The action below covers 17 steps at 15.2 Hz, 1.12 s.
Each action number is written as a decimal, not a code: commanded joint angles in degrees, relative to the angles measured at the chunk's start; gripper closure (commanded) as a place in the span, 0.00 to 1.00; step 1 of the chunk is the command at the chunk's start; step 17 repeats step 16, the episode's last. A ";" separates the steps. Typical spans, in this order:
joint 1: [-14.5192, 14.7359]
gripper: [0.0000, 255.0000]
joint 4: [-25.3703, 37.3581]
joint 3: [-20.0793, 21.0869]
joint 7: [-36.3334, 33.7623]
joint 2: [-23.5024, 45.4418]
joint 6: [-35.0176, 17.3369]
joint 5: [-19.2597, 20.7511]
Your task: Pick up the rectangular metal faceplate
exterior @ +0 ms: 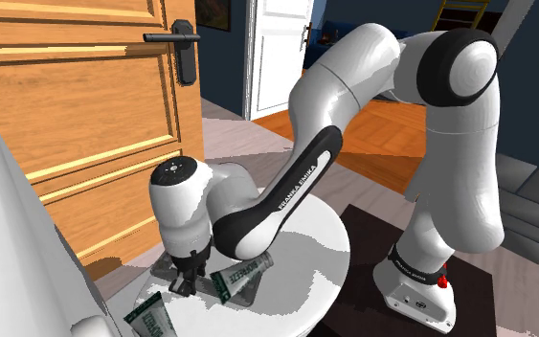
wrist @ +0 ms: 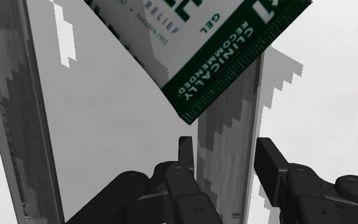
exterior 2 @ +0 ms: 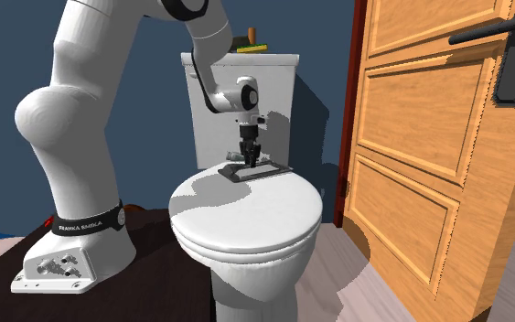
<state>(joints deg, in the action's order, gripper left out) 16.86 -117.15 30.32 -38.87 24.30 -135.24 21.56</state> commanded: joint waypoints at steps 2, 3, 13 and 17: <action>-0.51 1.00 0.10 0.74 0.78 -1.49 1.38 -1.19; -0.71 1.00 0.18 1.00 1.10 -2.05 1.94 -1.65; -2.36 1.00 1.71 3.18 4.20 -7.30 7.76 -6.05; -2.51 1.00 1.97 3.37 4.54 -7.86 8.46 -6.52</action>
